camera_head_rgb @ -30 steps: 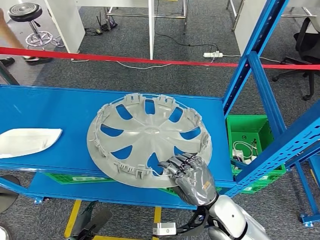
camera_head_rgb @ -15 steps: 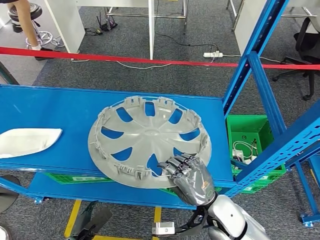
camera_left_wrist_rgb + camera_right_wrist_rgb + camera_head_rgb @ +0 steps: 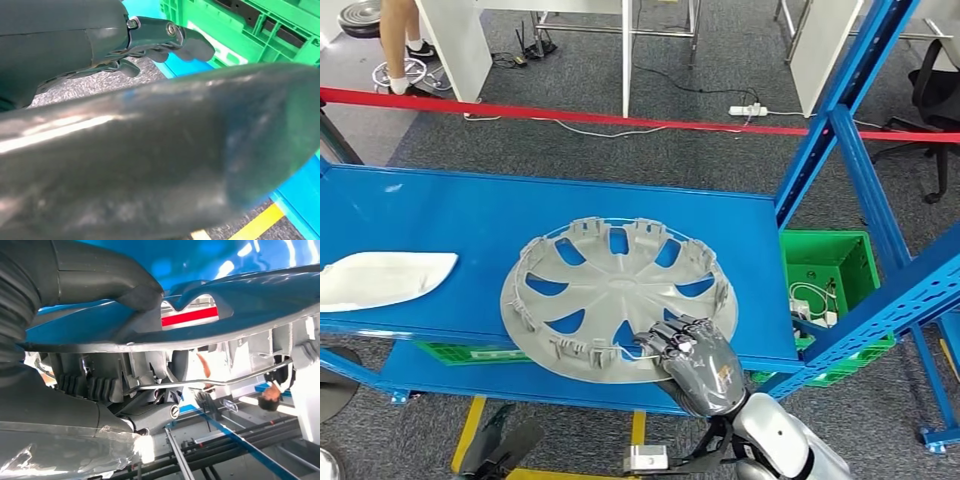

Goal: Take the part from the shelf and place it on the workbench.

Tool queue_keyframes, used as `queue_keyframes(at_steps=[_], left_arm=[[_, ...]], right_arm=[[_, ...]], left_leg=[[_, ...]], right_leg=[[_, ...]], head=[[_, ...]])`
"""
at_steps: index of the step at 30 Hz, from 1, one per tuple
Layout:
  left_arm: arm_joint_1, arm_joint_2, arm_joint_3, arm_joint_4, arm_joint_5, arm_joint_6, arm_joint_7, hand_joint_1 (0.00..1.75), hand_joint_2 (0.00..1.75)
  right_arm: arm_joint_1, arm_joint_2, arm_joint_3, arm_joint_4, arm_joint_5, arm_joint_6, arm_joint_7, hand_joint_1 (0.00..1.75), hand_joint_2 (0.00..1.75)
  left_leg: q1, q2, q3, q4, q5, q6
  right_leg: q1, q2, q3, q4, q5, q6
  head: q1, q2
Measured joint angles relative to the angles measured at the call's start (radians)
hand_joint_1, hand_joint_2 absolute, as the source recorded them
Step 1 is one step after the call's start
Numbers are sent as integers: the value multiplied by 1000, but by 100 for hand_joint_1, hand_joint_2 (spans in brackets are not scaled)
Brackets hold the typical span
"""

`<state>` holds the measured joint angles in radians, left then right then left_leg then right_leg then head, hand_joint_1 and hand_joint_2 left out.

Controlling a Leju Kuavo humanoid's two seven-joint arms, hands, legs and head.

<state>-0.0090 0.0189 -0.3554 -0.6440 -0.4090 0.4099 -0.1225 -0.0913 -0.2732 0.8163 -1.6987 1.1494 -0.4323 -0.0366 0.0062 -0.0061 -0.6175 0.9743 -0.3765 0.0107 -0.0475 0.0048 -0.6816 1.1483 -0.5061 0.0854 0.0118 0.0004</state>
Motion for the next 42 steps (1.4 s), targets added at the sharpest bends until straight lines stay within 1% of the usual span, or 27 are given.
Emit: queue_keyframes(at_steps=[2,3,4,7,9,12,13,14,16,17,18,19,20,22,24,25,27,29,31,32,33,34,35,37,39,40,42], left_arm=[[2,0,0,-1,-3,-2,1,0,0],[3,-1,0,-1,-4,-3,1,0,0],[4,-1,0,-1,-4,-4,2,0,0],[6,-1,0,-3,-8,-6,2,0,0],[6,-1,0,-6,-11,-6,2,0,0],[8,0,1,-7,-12,-7,2,0,0],[9,0,1,-7,-12,-7,2,0,0],[9,1,1,-8,-12,-7,2,0,0],[8,0,1,-9,-12,-7,2,0,0],[8,0,2,-9,-12,-7,2,0,0],[7,0,2,-9,-12,-7,2,0,0],[7,0,2,-9,-12,-7,2,0,0],[7,0,2,-9,-12,-7,2,0,0],[4,-1,3,-11,-13,-7,2,0,0],[-2,-4,4,-15,-13,-7,2,0,0],[-4,-5,5,-17,-14,-7,2,0,0],[-1,-5,6,-18,-14,-7,2,0,0],[6,-3,9,-18,-15,-8,3,0,0],[7,-1,12,-18,-15,-8,3,0,0],[7,-1,13,-18,-15,-8,3,0,0],[8,-2,14,-18,-14,-8,3,0,0],[9,-2,15,-18,-13,-7,3,0,0],[9,-2,16,-18,-12,-8,3,0,0],[8,-4,18,-18,-11,-8,2,0,0],[7,-6,21,-18,-11,-8,1,0,0],[6,-7,22,-18,-11,-8,0,0,0],[8,-6,25,-18,-11,-8,-2,0,0]], right_arm=[[3,-1,-1,0,0,2,-1,175,175],[5,-1,-1,1,-1,3,-1,175,175],[6,-1,-2,1,-1,4,-1,175,175],[5,-2,-3,2,-2,5,-1,175,175],[4,-2,-5,1,-2,5,-2,175,175],[4,-2,-8,0,-2,5,-2,175,175],[4,-2,-8,0,-2,5,-2,175,175],[4,-2,-8,0,-2,5,-2,175,175],[4,-2,-8,0,-2,5,-2,175,175],[5,-2,-8,0,-2,5,-2,175,175],[5,-2,-8,0,-2,5,-2,175,175],[5,-2,-8,0,-2,5,-2,175,175],[5,-2,-8,0,-2,5,-2,175,175],[5,-2,-8,0,-2,5,-2,175,175],[4,-2,-12,0,-2,5,-2,175,175],[4,-2,-13,0,-2,5,-2,175,175],[6,-2,-15,0,1,3,-2,175,175],[8,-2,-16,-1,8,1,-3,175,175],[9,-2,-18,-2,14,-2,-2,175,175],[8,-2,-19,-3,17,-3,-1,175,175],[8,-2,-21,-3,19,-5,0,175,175],[8,-2,-23,-3,20,-6,0,175,175],[8,-2,-24,-3,21,-8,1,175,175],[6,-2,-25,-4,22,-9,1,175,175],[4,-2,-27,-8,23,-11,3,175,175],[3,-2,-27,-10,23,-12,4,175,175],[3,-2,-28,-11,23,-14,5,175,175]], left_leg=[[-6,1,-9,1,7,3],[-8,1,-14,1,11,4],[-10,1,-20,1,15,2],[-10,-1,-36,5,30,-9],[-10,-2,-40,8,40,-21],[-9,-3,-50,11,47,-40],[-8,-3,-60,27,25,-47],[-6,-2,-74,62,-16,-53],[-2,-1,-110,188,-119,-64],[0,-1,-123,251,-152,-67],[2,-1,-123,294,-161,-70],[5,-1,-109,305,-150,-73],[9,-1,-78,280,-126,-76],[16,-1,20,160,-98,-82],[17,-4,92,48,-109,-73],[12,-6,103,22,-117,-63],[5,-4,92,15,-105,-35],[1,0,76,13,-88,-11],[-5,1,58,14,-72,3],[-9,1,48,14,-64,6],[-14,1,38,15,-56,8],[-19,1,29,15,-48,10],[-23,2,20,16,-40,11],[-31,1,6,16,-26,12],[-33,1,-5,17,-10,8],[-32,2,-11,16,0,4],[-28,2,-21,16,13,-6]], right_leg=[[11,1,-32,128,-69,-8],[16,1,-27,148,-77,-12],[20,1,-3,126,-67,-17],[29,2,136,-75,-18,-32],[35,5,168,-130,-13,-43],[36,6,148,-124,8,-65],[34,5,140,-124,17,-72],[32,3,129,-125,28,-77],[30,2,106,-124,47,-82],[30,1,94,-124,57,-82],[30,0,81,-123,66,-80],[29,-1,70,-122,74,-77],[28,-1,59,-121,82,-72],[27,-2,43,-118,94,-59],[29,-3,32,-114,109,-45],[28,-4,28,-116,117,-39],[21,-5,19,-119,126,-30],[18,-6,0,-75,72,-26],[24,-6,-30,46,-28,-29],[28,-6,-42,112,-63,-33],[33,-5,-44,158,-77,-38],[39,-5,-30,171,-69,-46],[46,-5,1,147,-44,-55],[60,-4,101,19,-5,-79],[69,-4,181,-105,-11,-92],[72,-4,195,-136,-19,-94],[73,-4,189,-152,-5,-94]], head=[[0,0],[0,0],[0,0],[-1,0],[-2,0],[-3,0],[-4,0],[-6,0],[-8,0],[-9,0],[-8,0],[-8,0],[-9,0],[-9,0],[-9,0],[-9,0],[-9,0],[-8,0],[-3,0],[-3,0],[-2,0],[-2,0],[-3,0],[-3,0],[-4,0],[-4,0],[-3,0]])
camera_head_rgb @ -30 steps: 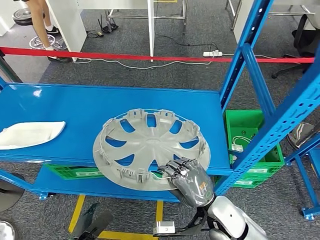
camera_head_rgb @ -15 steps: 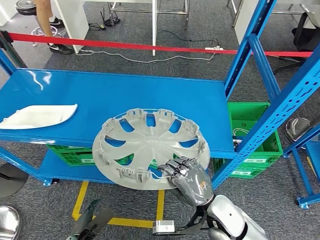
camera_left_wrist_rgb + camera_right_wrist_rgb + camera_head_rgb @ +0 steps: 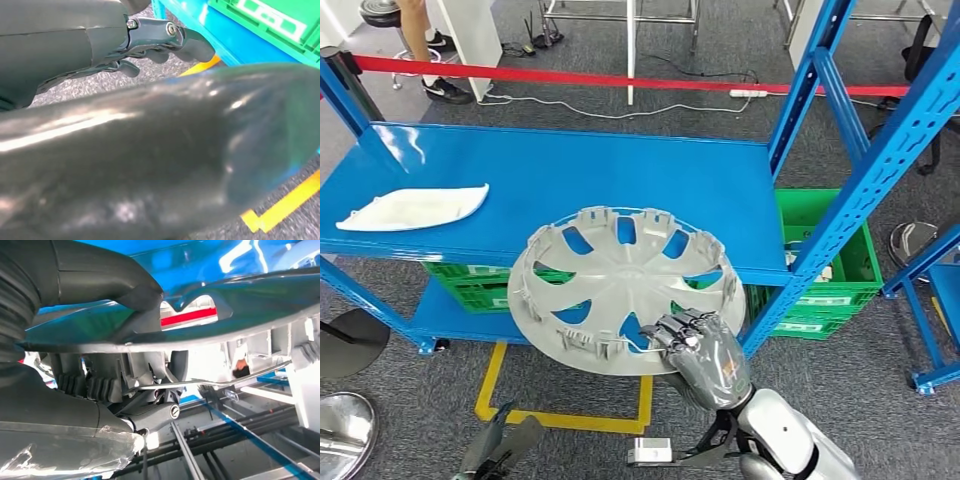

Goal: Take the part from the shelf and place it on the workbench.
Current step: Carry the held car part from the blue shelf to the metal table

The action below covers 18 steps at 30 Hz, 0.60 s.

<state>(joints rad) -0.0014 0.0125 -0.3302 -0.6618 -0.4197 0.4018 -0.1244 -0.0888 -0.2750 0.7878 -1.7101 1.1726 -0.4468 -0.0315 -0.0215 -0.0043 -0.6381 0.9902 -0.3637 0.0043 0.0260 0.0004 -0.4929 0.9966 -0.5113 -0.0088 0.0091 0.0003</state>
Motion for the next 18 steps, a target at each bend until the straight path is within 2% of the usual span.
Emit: queue_keyframes(at_steps=[1,2,4,5,6,7,8,9,10,11,12,13,15,16,17,18], left_arm=[[1,0,2,0,0,0,0,0,0],[1,1,3,0,0,0,-1,0,0],[1,1,7,0,0,0,-1,0,0],[1,1,8,0,0,0,-2,0,0],[1,1,8,0,0,0,-2,0,0],[1,1,9,0,0,0,-2,0,0],[1,1,9,0,0,0,-2,0,0],[0,1,9,0,0,0,-2,0,0],[-1,0,10,0,0,0,-2,0,0],[-4,-2,10,0,0,0,-2,0,0],[-6,-4,10,0,0,0,-2,0,0],[-9,-5,10,0,0,0,-2,0,0],[-5,-6,12,0,0,0,-3,0,0],[-2,-5,13,0,0,-1,-3,0,0],[2,-4,14,0,0,-2,-3,0,0],[3,-3,15,0,0,-2,-3,0,0]], right_arm=[[0,0,-1,0,-1,-1,1,175,175],[-1,0,-2,0,-2,-1,1,175,175],[0,0,-2,0,-3,-1,2,175,175],[1,0,-2,0,-4,-1,2,175,175],[2,0,-2,0,-3,-1,2,175,175],[2,0,-2,0,-3,-1,2,175,175],[3,0,-2,0,-3,-1,2,175,175],[3,0,-2,0,-3,-1,2,175,175],[3,0,-2,-1,-3,-1,2,175,175],[3,0,-3,-2,-3,-1,3,175,175],[2,0,-4,-3,-5,-1,3,175,175],[3,0,-5,-4,-9,0,4,175,175],[7,0,-7,-6,-22,1,4,175,175],[12,0,-8,-6,-29,3,2,175,175],[16,0,-8,-6,-36,5,0,175,175],[19,0,-10,-6,-42,8,-1,175,175]], left_leg=[[0,0,-7,8,-13,-7],[2,-1,-18,33,-45,-14],[10,-1,-51,138,-143,-30],[16,0,-66,204,-181,-37],[22,0,-74,256,-195,-43],[27,0,-69,283,-186,-48],[33,0,-50,277,-158,-54],[39,0,-15,242,-128,-61],[46,0,35,183,-111,-68],[50,-2,86,112,-111,-72],[51,-4,122,52,-122,-70],[49,-6,141,11,-134,-62],[39,-6,130,-11,-129,-34],[36,-4,120,-11,-118,-22],[34,-2,109,-11,-107,-11],[34,0,97,-12,-95,-3]], right_leg=[[-2,-1,-7,-4,12,-3],[-6,-3,-17,-8,25,-7],[-10,-5,-42,-10,49,-12],[-11,-5,-57,-9,61,-13],[-11,-5,-73,-8,72,-10],[-13,-6,-89,-6,84,-7],[-16,-6,-105,-3,95,-3],[-19,-6,-121,1,105,2],[-20,-6,-136,7,114,8],[-21,-6,-149,13,121,15],[-21,-6,-161,19,130,22],[-22,-6,-171,21,141,29],[-31,-6,-187,18,163,41],[-35,-5,-196,21,155,46],[-37,-5,-206,39,126,51],[-38,-4,-219,80,79,54]], head=[[-1,0],[-2,0],[-4,0],[-4,0],[-4,0],[-4,0],[-4,0],[-4,0],[-5,0],[-5,0],[-5,0],[-5,0],[-6,0],[-6,0],[-6,0],[-6,0]])
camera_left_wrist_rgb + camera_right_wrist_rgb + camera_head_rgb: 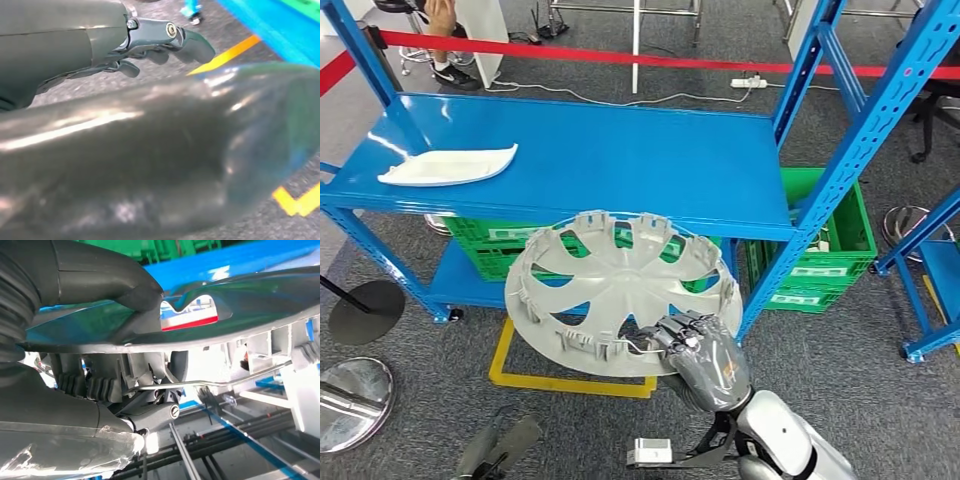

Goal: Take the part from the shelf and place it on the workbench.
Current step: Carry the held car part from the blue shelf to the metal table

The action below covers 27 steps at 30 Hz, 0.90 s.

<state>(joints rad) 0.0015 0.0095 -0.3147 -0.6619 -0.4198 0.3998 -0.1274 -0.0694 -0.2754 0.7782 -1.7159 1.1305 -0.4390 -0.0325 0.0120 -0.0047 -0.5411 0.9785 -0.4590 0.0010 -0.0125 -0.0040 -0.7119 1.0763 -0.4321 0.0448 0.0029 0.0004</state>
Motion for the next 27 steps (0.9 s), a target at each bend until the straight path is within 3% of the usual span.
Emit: queue_keyframes(at_steps=[2,3,4,5,7,9,10,11,13,14,16,18,19,20,21,23,24,25,27], left_arm=[[-1,1,2,0,0,0,0,0,0],[-1,1,2,0,0,0,0,0,0],[0,1,2,0,0,0,0,0,0],[0,0,2,0,0,0,0,0,0],[0,0,2,0,0,0,0,0,0],[0,-2,2,0,-1,0,1,0,0],[0,-4,2,0,-1,0,1,0,0],[0,-4,2,0,-1,0,3,0,0],[2,-5,3,0,-1,0,8,0,0],[3,-4,3,0,-1,0,10,0,0],[3,-4,4,0,-1,0,12,0,0],[4,-4,6,0,-1,0,16,0,0],[4,-4,7,0,-1,0,17,0,0],[5,-3,8,0,-1,0,18,0,0],[5,-3,9,0,-1,0,19,0,0],[4,-3,9,0,-1,0,19,0,0],[2,-4,10,-1,-2,0,19,0,0],[0,-6,10,-2,-2,0,19,0,0],[0,-7,12,-4,-2,0,20,0,0]], right_arm=[[3,0,-3,0,-10,6,-1,175,175],[3,0,-5,0,-15,10,0,175,175],[4,0,-7,0,-20,14,0,175,175],[4,0,-9,0,-26,17,0,175,175],[4,0,-14,0,-35,24,0,175,175],[5,0,-18,-3,-42,30,-1,175,175],[5,0,-20,-5,-45,33,-1,175,175],[6,0,-22,-7,-47,36,-1,175,175],[7,0,-25,-10,-50,42,0,175,175],[8,0,-27,-11,-52,46,0,175,175],[10,0,-32,-11,-53,54,3,175,175],[14,0,-34,-11,-54,61,6,175,175],[16,0,-35,-11,-54,64,8,175,175],[17,0,-35,-11,-53,67,9,175,175],[18,0,-35,-11,-53,71,10,175,175],[19,0,-35,-12,-52,77,13,175,175],[19,0,-36,-12,-51,80,15,175,175],[19,0,-36,-13,-48,83,17,175,175],[19,0,-36,-14,-37,89,20,175,175]], left_leg=[[-5,0,-25,1,22,9],[-8,0,-38,1,33,11],[-10,1,-52,2,43,12],[-12,1,-64,2,53,12],[-14,2,-85,3,71,10],[-14,2,-99,3,89,4],[-12,2,-104,2,98,-1],[-10,2,-107,-2,107,-7],[-7,2,-114,-8,113,-20],[-7,2,-120,4,97,-26],[-5,1,-149,90,19,-38],[0,2,-190,223,-51,-48],[2,2,-197,264,-59,-53],[5,2,-187,269,-50,-58],[9,3,-158,235,-27,-62],[10,23,-75,111,12,-76],[9,35,-49,64,19,-73],[7,44,-37,40,16,-66],[5,35,-46,37,9,-38]], right_leg=[[1,1,-25,130,-102,1],[3,2,-30,191,-129,0],[5,2,-23,226,-132,-3],[8,2,-1,227,-115,-8],[17,4,93,127,-70,-24],[27,6,201,-25,-73,-38],[32,7,231,-75,-85,-42],[36,7,239,-100,-90,-43],[35,6,232,-116,-73,-47],[31,4,229,-122,-63,-51],[24,1,223,-126,-46,-56],[21,-1,206,-120,-36,-55],[18,-1,197,-116,-32,-53],[15,-2,189,-111,-30,-50],[10,-2,182,-104,-29,-46],[6,-6,169,-85,-34,-34],[7,-9,163,-74,-38,-27],[10,-13,156,-64,-41,-22],[11,-22,148,-52,-43,-16]], head=[[2,0],[3,0],[3,0],[3,0],[2,0],[2,0],[2,0],[2,0],[3,0],[2,0],[1,0],[0,0],[1,0],[1,0],[1,0],[-2,0],[-4,0],[-5,0],[-2,0]])
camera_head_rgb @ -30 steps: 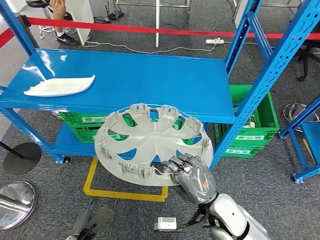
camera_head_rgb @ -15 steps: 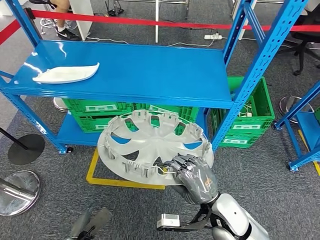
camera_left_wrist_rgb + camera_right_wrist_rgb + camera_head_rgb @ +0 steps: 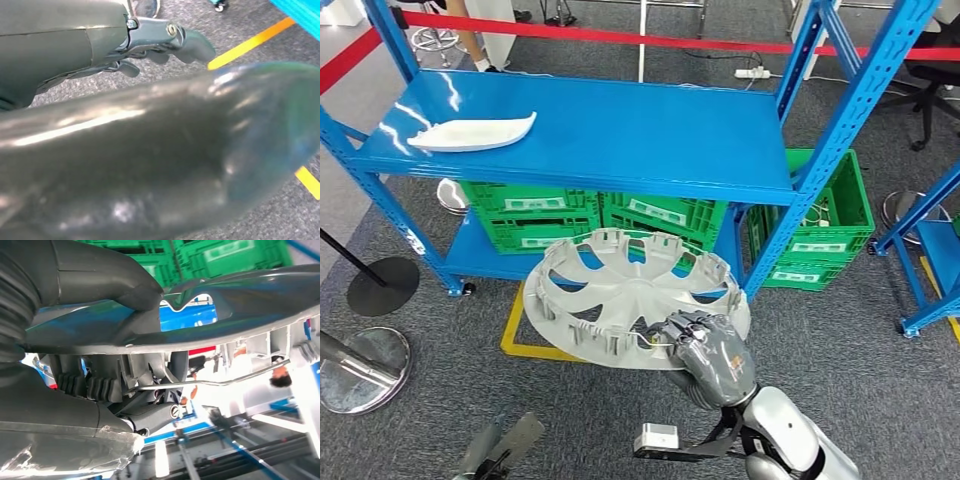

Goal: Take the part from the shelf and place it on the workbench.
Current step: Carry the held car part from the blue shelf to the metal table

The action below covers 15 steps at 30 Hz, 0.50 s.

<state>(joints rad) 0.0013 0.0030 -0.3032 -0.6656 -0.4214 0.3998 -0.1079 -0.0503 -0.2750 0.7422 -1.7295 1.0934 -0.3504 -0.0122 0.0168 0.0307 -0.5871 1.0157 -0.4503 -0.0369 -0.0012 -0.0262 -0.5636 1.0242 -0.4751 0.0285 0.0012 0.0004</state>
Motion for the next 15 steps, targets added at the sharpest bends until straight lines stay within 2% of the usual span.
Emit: queue_keyframes(at_steps=[2,3,6,7,8,9,10,12,13,14,15], left_arm=[[5,1,4,-2,0,0,0,0,0],[8,2,6,-4,0,1,0,0,0],[15,3,12,-9,-1,3,2,0,0],[19,4,14,-10,-2,3,4,0,0],[23,4,16,-11,-4,3,6,0,0],[26,5,18,-12,-7,3,8,0,0],[28,5,20,-14,-11,3,10,0,0],[29,5,23,-20,-18,2,14,0,0],[29,4,24,-23,-21,2,16,0,0],[30,4,25,-25,-24,2,18,0,0],[33,5,27,-27,-26,1,20,0,0]], right_arm=[[0,0,2,0,14,3,5,175,175],[-1,0,2,0,21,4,8,175,175],[-4,0,3,0,41,5,15,175,175],[-5,0,3,0,47,5,16,175,175],[-5,0,4,0,52,6,17,175,175],[-6,0,5,0,58,6,18,175,175],[-8,0,5,0,65,6,19,175,175],[-14,0,6,0,79,6,22,175,175],[-18,0,8,0,85,6,23,175,175],[-22,0,9,0,91,6,24,175,175],[-25,0,11,-1,97,6,26,175,175]], left_leg=[[-1,-17,-9,1,4,19],[-1,-25,-13,1,8,27],[-7,-52,-26,1,19,44],[-10,-61,-29,1,22,46],[-12,-71,-31,1,25,47],[-14,-81,-32,1,28,47],[-15,-92,-33,1,30,46],[-15,-114,-39,2,39,39],[-13,-124,-46,2,45,34],[-10,-133,-54,2,51,26],[-8,-144,-59,0,59,18]], right_leg=[[-4,-4,-12,21,-20,7],[-6,1,-27,54,-44,9],[-6,19,-105,243,-141,7],[-5,21,-121,285,-153,4],[-3,23,-120,289,-145,-2],[-1,27,-99,253,-120,-8],[2,41,-63,187,-84,-17],[3,93,2,63,-39,-29],[4,112,18,29,-31,-30],[5,119,21,18,-33,-29],[6,109,20,12,-28,-26]], head=[[3,0],[3,0],[5,0],[6,0],[5,0],[5,0],[5,0],[3,0],[2,0],[2,0],[2,0]])
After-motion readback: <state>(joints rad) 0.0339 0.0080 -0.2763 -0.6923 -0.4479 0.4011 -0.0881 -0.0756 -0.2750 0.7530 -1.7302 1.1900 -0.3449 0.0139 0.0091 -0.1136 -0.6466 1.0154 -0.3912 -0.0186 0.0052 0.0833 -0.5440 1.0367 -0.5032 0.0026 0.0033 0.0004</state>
